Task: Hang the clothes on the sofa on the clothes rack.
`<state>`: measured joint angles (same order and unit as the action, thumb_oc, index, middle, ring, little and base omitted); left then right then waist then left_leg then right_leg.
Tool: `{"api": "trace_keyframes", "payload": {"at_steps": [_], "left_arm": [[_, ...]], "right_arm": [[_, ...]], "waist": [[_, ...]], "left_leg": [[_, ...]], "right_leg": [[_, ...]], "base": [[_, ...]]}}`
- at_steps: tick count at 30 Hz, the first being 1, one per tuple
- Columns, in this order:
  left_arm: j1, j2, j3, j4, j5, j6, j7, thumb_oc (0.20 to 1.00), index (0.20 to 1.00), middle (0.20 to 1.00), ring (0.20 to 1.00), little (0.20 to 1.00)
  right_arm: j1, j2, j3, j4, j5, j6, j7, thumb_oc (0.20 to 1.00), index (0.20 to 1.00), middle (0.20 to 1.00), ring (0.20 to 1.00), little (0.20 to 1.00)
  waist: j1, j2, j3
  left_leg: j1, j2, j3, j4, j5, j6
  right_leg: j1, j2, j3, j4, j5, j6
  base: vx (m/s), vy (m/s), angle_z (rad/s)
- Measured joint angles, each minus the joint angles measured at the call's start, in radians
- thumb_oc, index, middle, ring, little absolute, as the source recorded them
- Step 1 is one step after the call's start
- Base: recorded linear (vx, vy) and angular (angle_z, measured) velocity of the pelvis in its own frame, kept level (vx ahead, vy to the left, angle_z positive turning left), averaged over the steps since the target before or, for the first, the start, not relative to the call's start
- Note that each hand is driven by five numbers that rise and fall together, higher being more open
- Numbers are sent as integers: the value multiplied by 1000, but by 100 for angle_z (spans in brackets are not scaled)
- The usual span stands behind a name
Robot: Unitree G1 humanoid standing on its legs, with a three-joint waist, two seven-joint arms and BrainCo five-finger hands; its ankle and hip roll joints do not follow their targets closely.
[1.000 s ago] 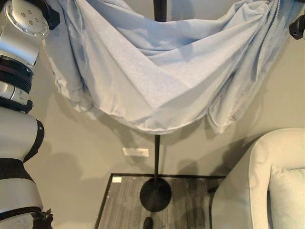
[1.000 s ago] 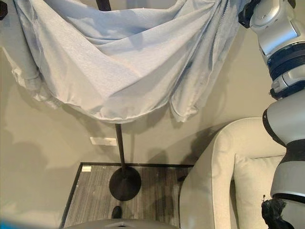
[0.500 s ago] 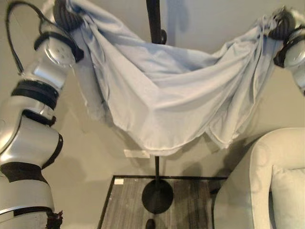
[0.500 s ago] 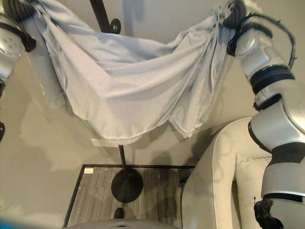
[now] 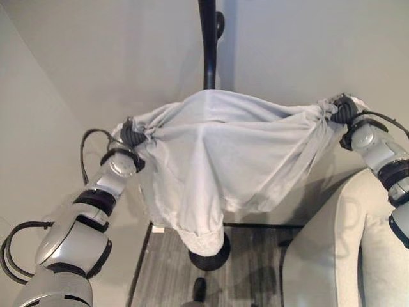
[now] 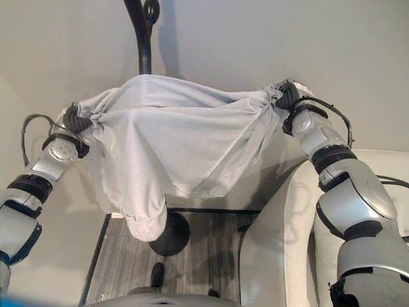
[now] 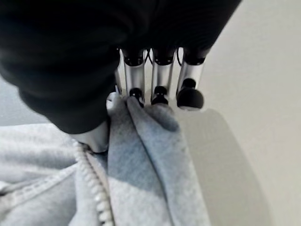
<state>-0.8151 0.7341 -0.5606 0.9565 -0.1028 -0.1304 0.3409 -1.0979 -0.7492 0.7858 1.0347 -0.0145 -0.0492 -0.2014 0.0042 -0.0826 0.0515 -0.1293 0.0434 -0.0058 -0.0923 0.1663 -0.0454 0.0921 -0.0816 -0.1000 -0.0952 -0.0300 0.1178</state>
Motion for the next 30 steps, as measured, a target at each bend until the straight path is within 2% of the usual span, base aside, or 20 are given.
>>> {"api": "trace_keyframes", "payload": {"at_steps": [8, 14, 15, 16, 17, 18, 19, 24, 30], "left_arm": [[2, -29, 28, 0, 0, -14, -5, 200, 200, 200, 200, 200], [83, -115, 115, -55, -5, -14, 1, 200, 200, 200, 200, 200], [103, -138, 115, -62, -6, -14, 1, 200, 200, 200, 200, 200], [114, -148, 116, -70, -9, -14, 2, 200, 200, 200, 200, 200], [116, -156, 116, -73, -10, -15, 2, 388, 388, 388, 388, 388], [119, -161, 119, -82, -12, -14, 4, 768, 768, 768, 768, 768], [130, -168, 128, -98, -12, -14, 5, 1000, 1000, 1000, 1000, 1000], [212, -194, 142, -160, -13, -13, 5, 1000, 1000, 1000, 1000, 1000], [322, -216, 219, -257, -13, -12, 4, 1000, 1000, 1000, 1000, 1000]], "right_arm": [[61, 81, -34, 22, -27, -5, 5, 200, 200, 200, 200, 200], [135, 174, -97, -5, -26, 1, 0, 200, 200, 200, 200, 200], [146, 208, -107, -8, -24, 1, 0, 457, 457, 457, 457, 457], [154, 227, -123, -13, -23, 1, -3, 893, 893, 893, 893, 893], [161, 240, -126, -17, -23, 0, -6, 1000, 1000, 1000, 1000, 1000], [173, 259, -151, -27, -7, 0, -8, 1000, 1000, 1000, 1000, 1000], [200, 283, -186, -51, 10, -1, -13, 1000, 1000, 1000, 1000, 1000], [329, 369, -239, -144, 86, -7, -39, 1000, 1000, 1000, 1000, 1000], [459, 367, -305, -285, 110, -10, -51, 1000, 1000, 1000, 1000, 1000]], "waist": [[14, 9, 20], [29, 20, 38], [31, 20, 49], [32, 21, 52], [33, 21, 56], [36, 21, 61], [37, 21, 62], [37, 28, 66], [27, 33, 78]], "left_leg": [[-1, 2, -4, 0, 2, -3], [-1, 2, -8, 0, 5, 1], [-1, 3, -9, 0, 5, 1], [-1, 3, -9, 0, 5, 1], [-1, 2, -9, 0, 5, 1], [-1, 2, -9, 0, 5, 1], [-1, 2, -9, 0, 5, 1], [0, -2, -9, -1, 5, 1], [19, -7, -5, -6, -7, 0]], "right_leg": [[2, 3, -4, -1, 0, -1], [5, 5, -12, -1, 0, -1], [6, 6, -13, -1, 0, -1], [6, 6, -13, -1, 0, -1], [7, 6, -14, -2, 0, -1], [6, 6, -13, -2, 0, -1], [7, 5, -14, -2, 0, -1], [8, 1, -15, -2, -1, 0], [27, -6, -14, -3, -1, -1]], "base": [[0, 0, 0], [-4, 0, 3], [0, 0, 0], [0, 0, 0], [0, 0, 0], [0, 0, 0], [0, 0, 0], [0, 0, 0], [13, 5, 0]]}}
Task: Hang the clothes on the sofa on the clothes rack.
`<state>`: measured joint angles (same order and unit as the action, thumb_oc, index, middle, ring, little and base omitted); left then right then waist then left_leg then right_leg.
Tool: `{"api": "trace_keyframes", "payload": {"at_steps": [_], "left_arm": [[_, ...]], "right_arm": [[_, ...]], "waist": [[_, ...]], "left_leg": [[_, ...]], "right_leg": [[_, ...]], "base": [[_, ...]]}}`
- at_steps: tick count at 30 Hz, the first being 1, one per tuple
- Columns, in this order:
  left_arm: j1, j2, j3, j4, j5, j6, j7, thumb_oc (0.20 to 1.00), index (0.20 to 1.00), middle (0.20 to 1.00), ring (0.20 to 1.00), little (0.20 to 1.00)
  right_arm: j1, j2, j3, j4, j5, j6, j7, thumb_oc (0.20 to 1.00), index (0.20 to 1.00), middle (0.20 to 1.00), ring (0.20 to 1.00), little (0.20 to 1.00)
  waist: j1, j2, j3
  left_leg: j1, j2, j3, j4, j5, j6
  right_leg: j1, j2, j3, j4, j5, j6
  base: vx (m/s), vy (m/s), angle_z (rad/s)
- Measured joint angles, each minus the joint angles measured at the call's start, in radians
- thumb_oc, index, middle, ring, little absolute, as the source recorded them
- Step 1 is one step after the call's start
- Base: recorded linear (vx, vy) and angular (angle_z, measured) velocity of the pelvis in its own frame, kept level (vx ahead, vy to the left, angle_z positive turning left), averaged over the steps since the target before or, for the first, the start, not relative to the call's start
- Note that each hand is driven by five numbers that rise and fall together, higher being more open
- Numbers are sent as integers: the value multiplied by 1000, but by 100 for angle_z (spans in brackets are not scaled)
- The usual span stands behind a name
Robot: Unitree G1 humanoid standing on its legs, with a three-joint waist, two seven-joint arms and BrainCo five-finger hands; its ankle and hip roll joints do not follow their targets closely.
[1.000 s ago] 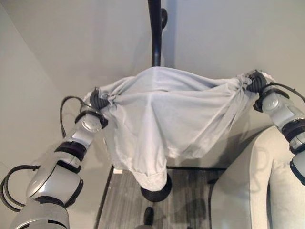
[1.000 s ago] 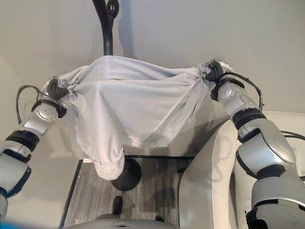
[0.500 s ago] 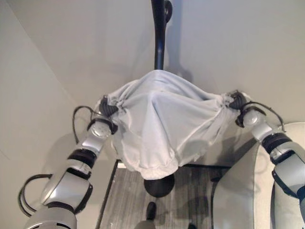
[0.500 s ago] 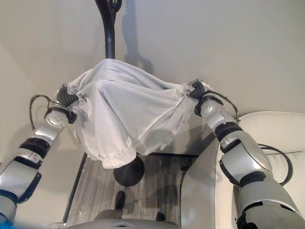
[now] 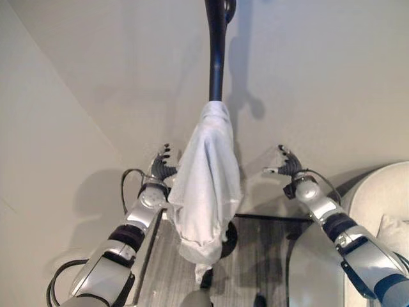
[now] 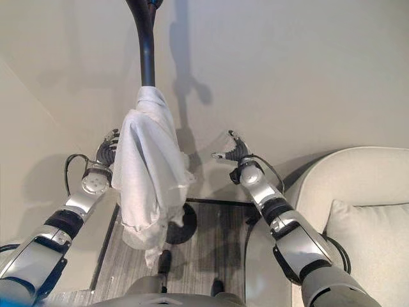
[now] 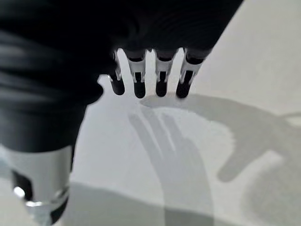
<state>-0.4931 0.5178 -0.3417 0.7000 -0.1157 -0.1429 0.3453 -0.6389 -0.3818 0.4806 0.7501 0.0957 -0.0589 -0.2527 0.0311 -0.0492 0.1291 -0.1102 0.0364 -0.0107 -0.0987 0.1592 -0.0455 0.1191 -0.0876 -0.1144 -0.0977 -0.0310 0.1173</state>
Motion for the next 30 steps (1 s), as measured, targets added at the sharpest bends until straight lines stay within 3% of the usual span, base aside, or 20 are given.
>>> {"api": "trace_keyframes", "payload": {"at_steps": [4, 9, 13, 17, 24, 30], "left_arm": [[10, 1, 11, -15, 0, 0, -4, 1000, 1000, 1000, 1000, 1000], [100, 19, 99, -134, 0, 0, -21, 1000, 1000, 1000, 1000, 1000], [192, 37, 198, -207, -17, -1, -37, 1000, 1000, 1000, 1000, 1000], [363, 21, 345, -329, -130, -23, -56, 1000, 1000, 1000, 1000, 1000], [565, -41, 426, -287, -155, -24, -116, 1000, 1000, 1000, 1000, 1000], [703, -191, 418, -23, -197, -3, -222, 1000, 1000, 1000, 1000, 1000]], "right_arm": [[8, -28, -2, -38, -2, -1, 4, 1000, 1000, 1000, 1000, 1000], [100, -116, -73, -256, -4, -18, 39, 1000, 1000, 1000, 1000, 1000], [237, -147, -237, -430, 3, -55, 61, 1000, 1000, 1000, 1000, 1000], [429, -150, -412, -539, 44, -89, 75, 1000, 1000, 1000, 1000, 1000], [678, -128, -440, -435, 77, -95, 157, 1000, 1000, 1000, 1000, 1000], [852, -74, -355, -245, -22, -64, 242, 1000, 1000, 1000, 1000, 1000]], "waist": [[-1, 1, 0], [-2, 1, -1], [-3, 2, -2], [-18, 4, -9], [-31, 19, -43], [-34, 42, -82]], "left_leg": [[11, -2, 2, 0, -2, 1], [34, -10, 10, 0, -12, 10], [59, -13, 25, -1, -25, 13], [63, -13, 30, -1, -30, 15], [75, -12, 37, -1, -38, 13], [57, -6, 58, -1, -42, 10]], "right_leg": [[11, -3, 2, 0, -1, 1], [31, -14, 5, 0, -5, 4], [48, -21, 15, 0, -12, 3], [51, -23, 15, 0, -14, 1], [60, -23, 18, 0, -20, -2], [38, -23, 14, 0, -25, -6]], "base": [[34, 7, -2], [49, 6, -3], [48, 10, -9], [37, 5, -3], [-2, 3, -1], [-3, 5, 1]]}}
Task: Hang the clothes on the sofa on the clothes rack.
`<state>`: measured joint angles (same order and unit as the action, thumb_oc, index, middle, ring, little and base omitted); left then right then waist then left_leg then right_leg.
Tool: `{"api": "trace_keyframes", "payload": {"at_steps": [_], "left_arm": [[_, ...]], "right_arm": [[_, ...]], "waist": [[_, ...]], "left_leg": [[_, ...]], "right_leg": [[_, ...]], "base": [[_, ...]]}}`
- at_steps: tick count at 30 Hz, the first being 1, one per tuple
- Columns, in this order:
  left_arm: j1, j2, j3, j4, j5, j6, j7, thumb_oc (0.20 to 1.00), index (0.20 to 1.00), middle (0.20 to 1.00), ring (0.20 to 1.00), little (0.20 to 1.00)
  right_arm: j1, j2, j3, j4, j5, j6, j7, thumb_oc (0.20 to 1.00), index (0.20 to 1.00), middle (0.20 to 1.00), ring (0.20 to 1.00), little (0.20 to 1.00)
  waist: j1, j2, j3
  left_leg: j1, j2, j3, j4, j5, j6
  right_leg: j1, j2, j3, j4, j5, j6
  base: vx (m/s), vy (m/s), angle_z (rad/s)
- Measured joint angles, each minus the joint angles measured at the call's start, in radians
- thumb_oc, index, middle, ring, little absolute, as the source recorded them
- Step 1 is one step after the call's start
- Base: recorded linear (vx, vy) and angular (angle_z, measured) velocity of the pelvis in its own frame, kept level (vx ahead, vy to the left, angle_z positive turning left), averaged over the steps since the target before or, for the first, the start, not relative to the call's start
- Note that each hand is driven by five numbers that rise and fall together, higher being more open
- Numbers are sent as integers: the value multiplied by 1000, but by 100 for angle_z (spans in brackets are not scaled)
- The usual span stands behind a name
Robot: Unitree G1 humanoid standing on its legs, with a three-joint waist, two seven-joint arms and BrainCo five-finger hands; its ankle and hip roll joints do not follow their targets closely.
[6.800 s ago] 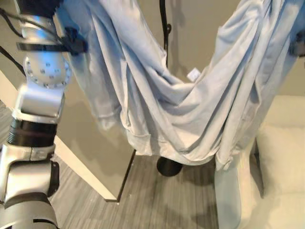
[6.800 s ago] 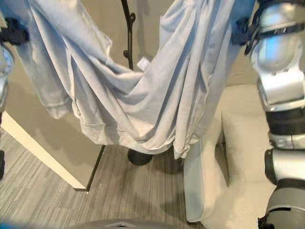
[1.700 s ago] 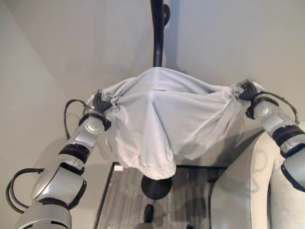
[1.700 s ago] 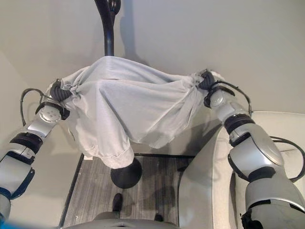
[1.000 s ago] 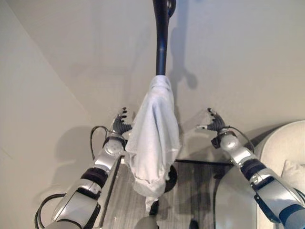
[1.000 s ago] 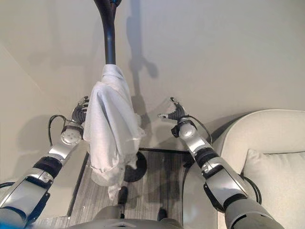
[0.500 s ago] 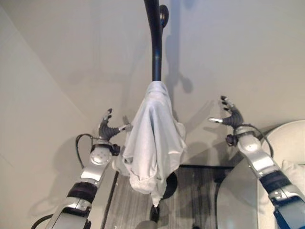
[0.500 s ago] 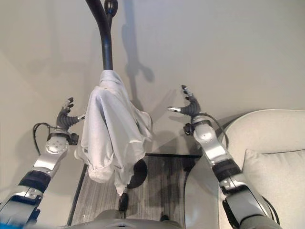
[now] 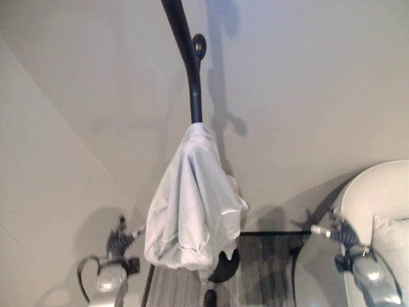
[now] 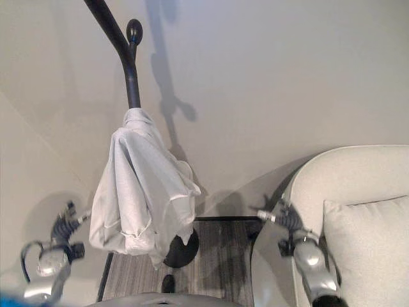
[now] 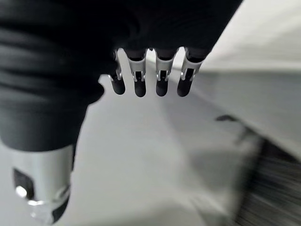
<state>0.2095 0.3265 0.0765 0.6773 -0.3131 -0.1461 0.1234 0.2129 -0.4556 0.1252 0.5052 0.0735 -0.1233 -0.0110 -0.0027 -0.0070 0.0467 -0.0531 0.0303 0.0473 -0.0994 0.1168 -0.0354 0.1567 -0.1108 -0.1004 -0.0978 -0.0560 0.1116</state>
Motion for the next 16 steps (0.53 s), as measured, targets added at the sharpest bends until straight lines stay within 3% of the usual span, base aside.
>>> {"api": "trace_keyframes", "payload": {"at_steps": [4, 7, 16], "left_arm": [[8, -32, -163, 228, 28, 2, -74, 1000, 1000, 1000, 1000, 1000], [-50, -56, -211, 399, 123, 4, -91, 1000, 1000, 1000, 1000, 1000], [-106, -108, -219, 573, 201, 23, -91, 1000, 1000, 1000, 1000, 1000]], "right_arm": [[-51, 85, 91, 342, -34, -6, 18, 1000, 1000, 1000, 1000, 1000], [-115, 150, 98, 554, -33, 18, 3, 1000, 1000, 1000, 1000, 1000], [-140, 197, 79, 736, 24, 39, -25, 1000, 1000, 1000, 1000, 1000]], "waist": [[-3, -6, -17], [-12, -4, -31], [-24, -6, -53]], "left_leg": [[3, -2, 16, 0, 1, 2], [8, -2, 20, 0, 1, 1], [17, -2, 25, 0, -3, 2]], "right_leg": [[3, -6, 1, 0, -3, 5], [7, -8, 3, 0, -5, 7], [14, -7, 4, 0, -7, 5]], "base": [[-6, 10, 1], [17, 8, -2], [15, -1, 0]]}}
